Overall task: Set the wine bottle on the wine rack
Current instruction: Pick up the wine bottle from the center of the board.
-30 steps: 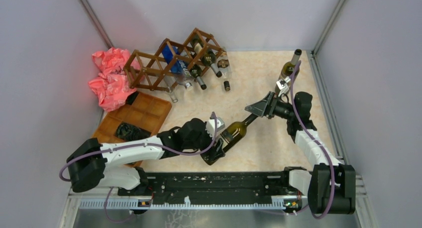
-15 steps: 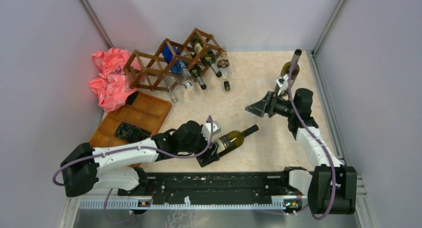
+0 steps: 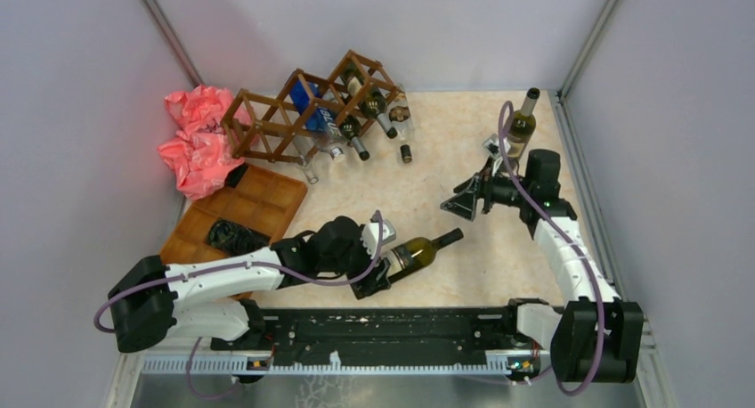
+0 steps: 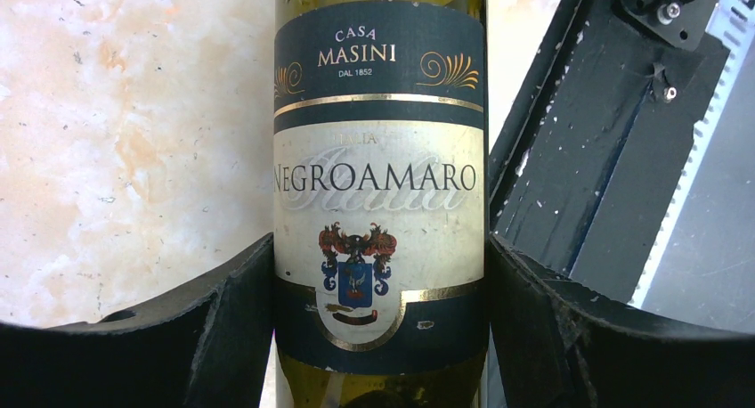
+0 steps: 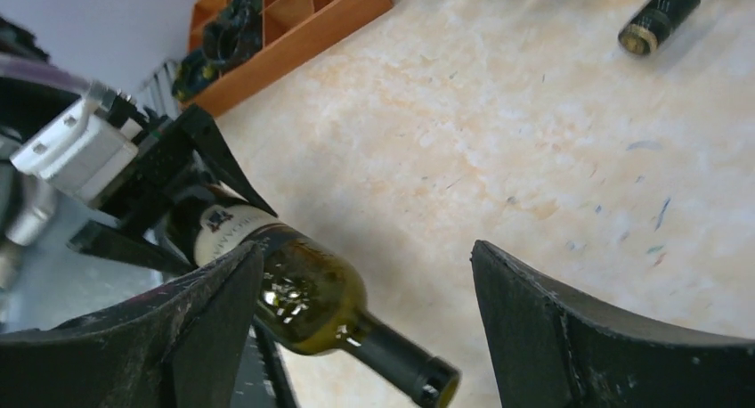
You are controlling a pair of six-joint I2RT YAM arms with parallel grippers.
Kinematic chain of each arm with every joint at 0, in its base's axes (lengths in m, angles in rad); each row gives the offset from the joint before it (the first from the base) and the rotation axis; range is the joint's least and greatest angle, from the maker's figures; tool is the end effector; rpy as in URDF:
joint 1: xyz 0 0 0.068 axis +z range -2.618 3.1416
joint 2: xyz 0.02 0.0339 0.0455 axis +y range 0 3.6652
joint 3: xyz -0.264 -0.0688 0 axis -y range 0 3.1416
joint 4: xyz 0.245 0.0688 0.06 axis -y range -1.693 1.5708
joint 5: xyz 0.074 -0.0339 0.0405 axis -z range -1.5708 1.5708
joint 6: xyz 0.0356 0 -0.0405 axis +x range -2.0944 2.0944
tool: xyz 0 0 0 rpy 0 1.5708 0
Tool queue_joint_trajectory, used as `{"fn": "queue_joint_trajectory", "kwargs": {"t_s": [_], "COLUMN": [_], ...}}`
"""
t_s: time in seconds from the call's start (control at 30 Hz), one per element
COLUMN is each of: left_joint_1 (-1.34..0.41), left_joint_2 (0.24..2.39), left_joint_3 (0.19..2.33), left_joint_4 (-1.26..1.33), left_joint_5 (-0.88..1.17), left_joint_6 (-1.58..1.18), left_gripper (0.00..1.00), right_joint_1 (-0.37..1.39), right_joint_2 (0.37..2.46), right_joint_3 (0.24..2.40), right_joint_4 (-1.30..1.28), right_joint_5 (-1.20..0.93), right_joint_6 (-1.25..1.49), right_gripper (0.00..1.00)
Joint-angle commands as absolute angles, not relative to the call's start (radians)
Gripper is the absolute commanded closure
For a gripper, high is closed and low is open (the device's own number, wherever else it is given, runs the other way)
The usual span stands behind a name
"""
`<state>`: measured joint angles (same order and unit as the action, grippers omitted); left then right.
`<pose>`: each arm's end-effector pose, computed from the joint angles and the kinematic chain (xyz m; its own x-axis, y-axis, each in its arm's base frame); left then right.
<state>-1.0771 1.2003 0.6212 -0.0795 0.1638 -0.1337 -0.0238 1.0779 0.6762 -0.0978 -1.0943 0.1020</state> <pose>0.1127 -0.2217 0.2089 -0.4114 0.4869 -0.7705 0.8830 0.4227 -0.2043 0.2240 0.0263 0.2622 -0.5547 0.0599 -0.8299 -0.7161 0.4735 0.5128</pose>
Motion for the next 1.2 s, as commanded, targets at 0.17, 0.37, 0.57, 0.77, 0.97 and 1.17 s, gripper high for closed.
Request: {"fn": "queue_joint_trajectory", "kwargs": {"t_s": [0.17,0.37,0.57,0.77,0.97,1.17], "left_joint_1": [-1.072,-1.068,-1.068,-1.068,-1.068,-1.069], "left_joint_2": [1.178,1.193,1.187,1.185,1.186,1.183], "left_joint_3": [0.662,0.677,0.685,0.693,0.699,0.695], "left_joint_4": [-0.028,-0.042,-0.052,-0.048,-0.042,-0.028], "left_joint_5": [0.224,0.222,0.21,0.201,0.21,0.222], "left_joint_6": [-0.011,0.029,0.071,0.095,0.103,0.101], "left_gripper": [1.0,1.0,1.0,1.0,1.0,1.0], "right_joint_1": [-0.007,0.115,0.197,0.272,0.365,0.4], "right_joint_2": [1.084,1.132,1.261,1.283,1.292,1.332], "right_joint_3": [0.888,0.856,0.844,0.801,0.741,0.738], "right_joint_4": [-0.863,-1.019,-1.111,-0.96,-0.786,-0.72], "right_joint_5": [-1.186,-1.107,-1.053,-0.987,-0.89,-0.853], "right_joint_6": [-1.151,-1.545,-1.732,-1.588,-1.423,-1.349], "right_gripper": [0.09,0.07,0.17,0.27,0.39,0.57]}}
